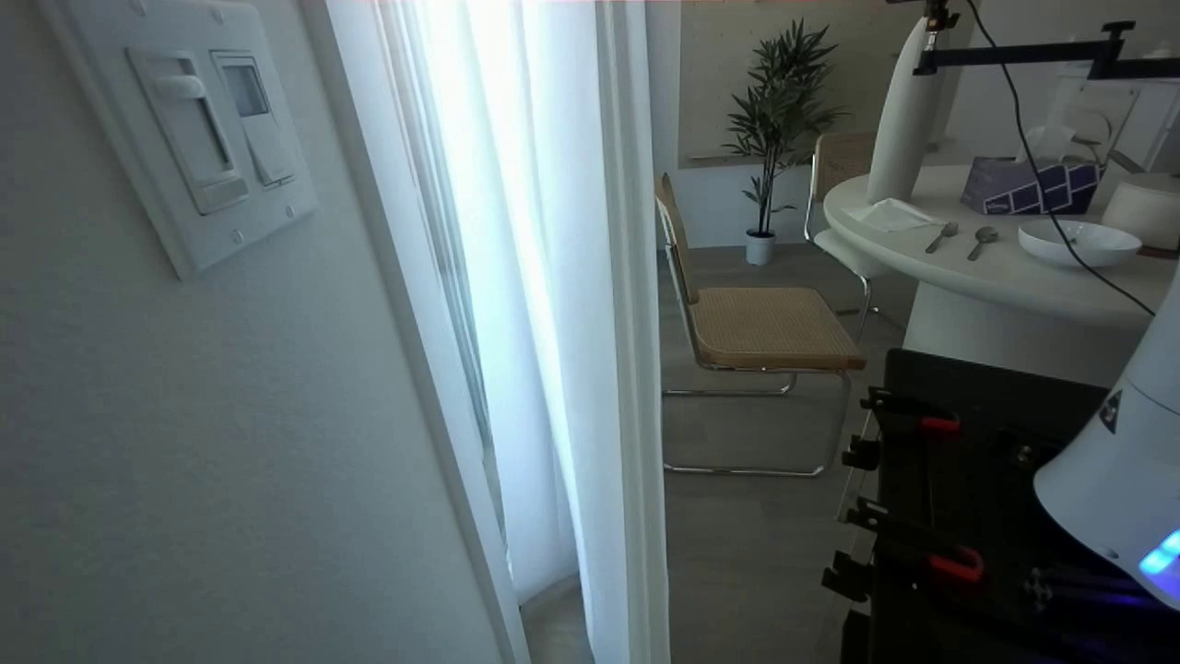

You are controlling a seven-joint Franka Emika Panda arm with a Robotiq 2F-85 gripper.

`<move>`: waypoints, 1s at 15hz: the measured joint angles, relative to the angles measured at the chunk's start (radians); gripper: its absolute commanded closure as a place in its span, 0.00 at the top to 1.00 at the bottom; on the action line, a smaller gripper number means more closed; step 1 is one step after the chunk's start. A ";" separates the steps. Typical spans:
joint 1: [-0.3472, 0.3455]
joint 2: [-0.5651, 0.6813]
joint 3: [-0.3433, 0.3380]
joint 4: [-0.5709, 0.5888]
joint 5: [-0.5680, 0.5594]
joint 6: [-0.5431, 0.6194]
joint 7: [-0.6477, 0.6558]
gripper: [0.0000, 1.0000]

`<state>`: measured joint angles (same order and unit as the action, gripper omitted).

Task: Pull the blinds to the right, switch off the light, then pull the blinds to the left

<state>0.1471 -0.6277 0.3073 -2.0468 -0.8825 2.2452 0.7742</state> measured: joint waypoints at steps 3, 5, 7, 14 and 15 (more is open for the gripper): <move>0.001 0.003 0.024 -0.003 0.006 0.000 -0.027 0.02; 0.002 0.003 0.030 -0.002 0.006 0.008 -0.047 0.02; 0.003 0.005 0.031 -0.003 0.007 0.024 -0.059 0.02; 0.002 0.024 0.025 -0.010 0.012 0.170 -0.064 0.02; 0.002 0.029 0.021 -0.013 0.012 0.207 -0.064 0.02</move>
<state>0.1491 -0.5991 0.3288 -2.0602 -0.8708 2.4520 0.7100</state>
